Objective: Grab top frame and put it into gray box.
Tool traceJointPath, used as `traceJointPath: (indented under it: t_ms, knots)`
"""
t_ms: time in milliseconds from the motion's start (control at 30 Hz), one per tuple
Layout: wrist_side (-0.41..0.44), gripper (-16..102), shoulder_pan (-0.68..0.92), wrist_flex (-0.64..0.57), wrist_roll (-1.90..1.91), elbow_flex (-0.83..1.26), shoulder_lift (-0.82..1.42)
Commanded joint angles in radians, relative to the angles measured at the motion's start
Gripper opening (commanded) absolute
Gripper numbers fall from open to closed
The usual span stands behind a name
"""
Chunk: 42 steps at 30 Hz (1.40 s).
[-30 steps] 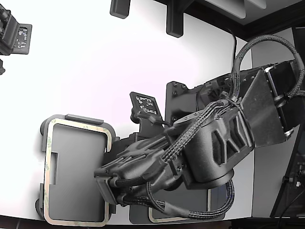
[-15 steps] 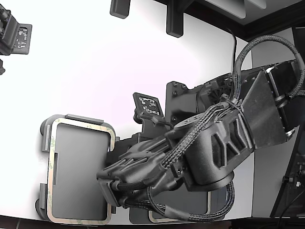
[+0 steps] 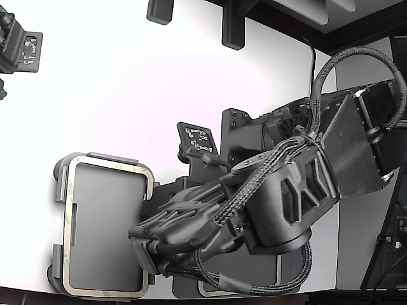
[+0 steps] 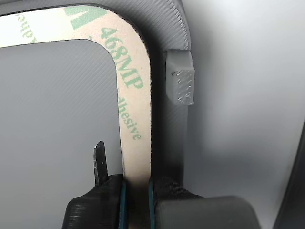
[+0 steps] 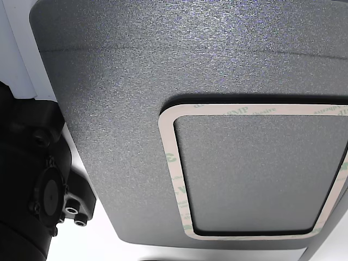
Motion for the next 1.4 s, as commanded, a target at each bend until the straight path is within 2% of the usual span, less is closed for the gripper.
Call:
traceJointPath:
  t_ms: [0,1367]
  knots:
    - [-0.005,-12,-0.011,0.012,-0.003,-0.014,0.034]
    - [-0.014,-12,-0.018,0.012,0.000,-0.017,0.008]
